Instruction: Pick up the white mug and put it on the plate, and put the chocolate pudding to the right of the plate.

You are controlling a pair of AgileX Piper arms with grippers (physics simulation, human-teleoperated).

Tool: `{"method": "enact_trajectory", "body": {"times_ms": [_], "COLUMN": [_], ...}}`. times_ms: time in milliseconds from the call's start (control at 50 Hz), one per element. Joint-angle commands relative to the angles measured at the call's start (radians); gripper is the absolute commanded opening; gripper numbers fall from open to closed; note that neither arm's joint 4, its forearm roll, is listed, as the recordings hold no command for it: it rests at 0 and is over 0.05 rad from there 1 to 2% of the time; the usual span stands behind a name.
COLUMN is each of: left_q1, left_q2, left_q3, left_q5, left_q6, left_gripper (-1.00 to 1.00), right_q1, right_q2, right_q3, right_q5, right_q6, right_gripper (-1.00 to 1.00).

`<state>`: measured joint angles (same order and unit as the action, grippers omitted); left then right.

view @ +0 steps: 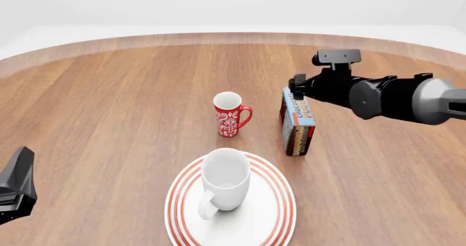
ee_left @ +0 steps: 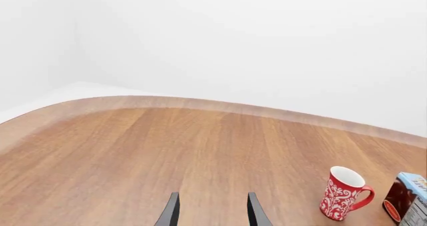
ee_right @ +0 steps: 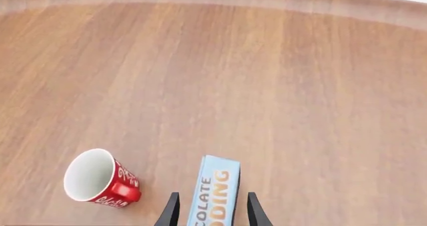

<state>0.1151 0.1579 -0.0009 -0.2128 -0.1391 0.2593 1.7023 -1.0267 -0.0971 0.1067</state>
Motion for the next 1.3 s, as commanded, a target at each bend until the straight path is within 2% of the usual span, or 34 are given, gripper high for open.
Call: {"method": "enact_trajectory", "body": {"times_ms": [20,880,900,940,1300], "left_q1": [-0.001,0.000,0.000,-0.001,-0.005], "left_q2": [0.003,-0.001,0.045,0.054,0.048], "left_q3": [0.000,0.000,0.000,0.000,0.000], "left_q5": [-0.002,0.002,-0.044,-0.053,-0.047], "left_q6": [-0.001,-0.005,-0.008,-0.008,-0.014], "left_gripper": [1.00,1.00,1.00,1.00,1.00], "right_q1": [0.002,0.003,0.003,0.003,0.006], "right_q2": [0.015,0.085,0.086,0.089,0.111], "right_q3": [-0.005,-0.039,-0.040,-0.042,-0.053], "right_q5": [-0.001,0.012,0.012,0.013,0.020], "right_q6": [-0.005,-0.014,-0.014,-0.016,-0.015], "right_gripper": [1.00,1.00,1.00,1.00,1.00]}}
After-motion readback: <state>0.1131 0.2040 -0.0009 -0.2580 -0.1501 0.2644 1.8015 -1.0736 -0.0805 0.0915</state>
